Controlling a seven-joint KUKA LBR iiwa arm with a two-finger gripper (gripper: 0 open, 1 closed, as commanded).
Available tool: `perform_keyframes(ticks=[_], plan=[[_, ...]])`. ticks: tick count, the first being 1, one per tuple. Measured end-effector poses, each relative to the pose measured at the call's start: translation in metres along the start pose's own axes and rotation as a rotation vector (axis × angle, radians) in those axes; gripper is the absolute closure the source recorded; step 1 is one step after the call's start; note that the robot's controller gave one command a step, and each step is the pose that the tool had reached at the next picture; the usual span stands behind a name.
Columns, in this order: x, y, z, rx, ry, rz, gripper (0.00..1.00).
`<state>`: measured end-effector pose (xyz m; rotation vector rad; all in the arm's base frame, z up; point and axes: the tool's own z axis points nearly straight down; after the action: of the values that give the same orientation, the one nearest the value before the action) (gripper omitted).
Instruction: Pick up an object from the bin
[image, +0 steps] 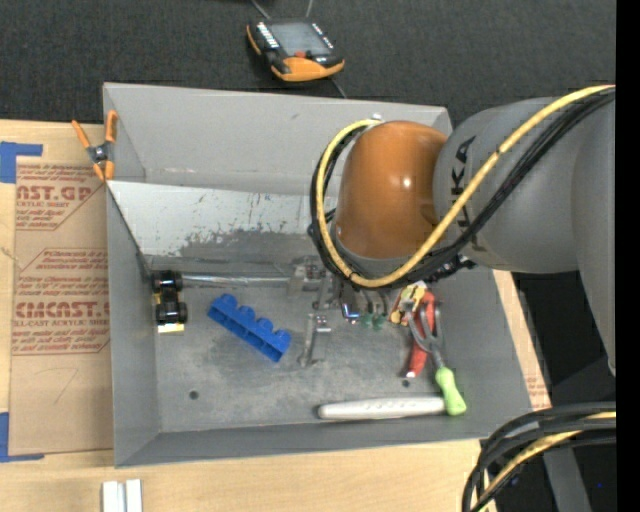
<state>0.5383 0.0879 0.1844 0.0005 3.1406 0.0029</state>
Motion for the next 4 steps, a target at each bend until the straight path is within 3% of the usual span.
perform_keyframes(ticks=[1,2,3,4], plan=[[0.0,0.0,0.0,0.0,0.0,0.0,0.0],[0.006,0.028,0.069,0.0,0.006,-0.076,0.0],[-0.006,0.025,0.096,-0.001,-0.014,-0.127,1.0],[-0.006,0.025,0.096,-0.001,-0.014,-0.127,1.0]])
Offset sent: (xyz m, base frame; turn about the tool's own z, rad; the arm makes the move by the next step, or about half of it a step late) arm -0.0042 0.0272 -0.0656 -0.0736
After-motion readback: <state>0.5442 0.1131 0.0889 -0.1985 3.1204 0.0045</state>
